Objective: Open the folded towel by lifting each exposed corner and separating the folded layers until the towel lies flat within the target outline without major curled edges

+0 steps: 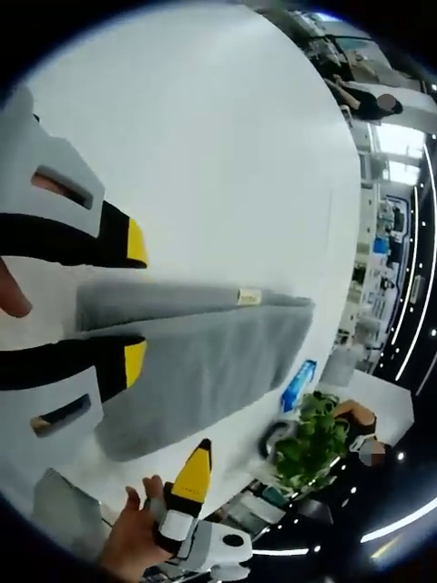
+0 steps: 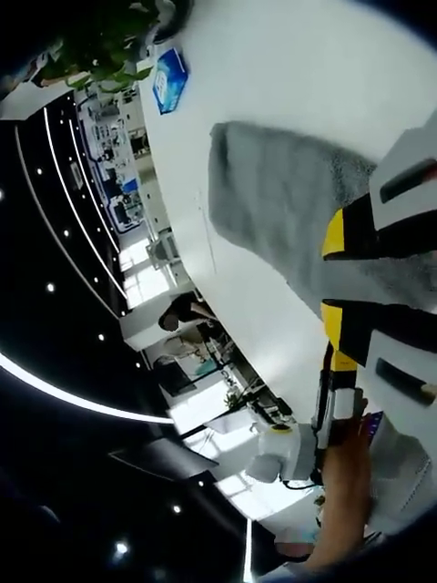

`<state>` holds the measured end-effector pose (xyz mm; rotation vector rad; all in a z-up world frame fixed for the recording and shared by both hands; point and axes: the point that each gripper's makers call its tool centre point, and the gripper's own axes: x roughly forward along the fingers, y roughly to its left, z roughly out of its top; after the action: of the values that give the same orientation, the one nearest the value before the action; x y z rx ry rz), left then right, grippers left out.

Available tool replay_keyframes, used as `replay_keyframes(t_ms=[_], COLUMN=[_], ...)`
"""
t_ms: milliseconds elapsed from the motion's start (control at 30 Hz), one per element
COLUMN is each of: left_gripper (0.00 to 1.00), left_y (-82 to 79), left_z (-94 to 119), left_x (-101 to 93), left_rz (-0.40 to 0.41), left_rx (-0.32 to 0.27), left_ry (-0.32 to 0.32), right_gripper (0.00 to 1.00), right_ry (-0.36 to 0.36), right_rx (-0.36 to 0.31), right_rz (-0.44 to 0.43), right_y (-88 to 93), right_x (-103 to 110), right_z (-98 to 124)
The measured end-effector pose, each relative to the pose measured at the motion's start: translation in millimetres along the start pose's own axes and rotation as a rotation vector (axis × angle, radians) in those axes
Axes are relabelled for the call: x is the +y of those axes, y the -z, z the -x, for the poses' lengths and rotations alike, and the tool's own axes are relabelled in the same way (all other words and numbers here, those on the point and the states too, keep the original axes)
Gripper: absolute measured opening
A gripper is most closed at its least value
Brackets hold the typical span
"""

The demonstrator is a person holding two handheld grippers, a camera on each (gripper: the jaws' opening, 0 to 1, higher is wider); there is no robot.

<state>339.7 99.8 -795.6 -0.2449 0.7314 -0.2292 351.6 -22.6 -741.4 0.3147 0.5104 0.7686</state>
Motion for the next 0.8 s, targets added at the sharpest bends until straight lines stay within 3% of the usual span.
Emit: replay_keyframes(t_ms=[367,800], left_gripper=[0.21,0.15], left_y=[8.3,7.0], left_z=[0.6,2.9], left_x=[-2.8,-4.0], left_rz=[0.107,0.093], left_rx=[0.042,0.039], left_ry=[0.034,0.026], right_gripper=[0.13,0.12], right_ry=[0.012,0.017], right_rx=[-0.002,-0.001], right_rz=[0.006,0.018], right_y=[-1.4,-1.0], right_x=[-2.1,-3.4], right_z=[2.6,3.2])
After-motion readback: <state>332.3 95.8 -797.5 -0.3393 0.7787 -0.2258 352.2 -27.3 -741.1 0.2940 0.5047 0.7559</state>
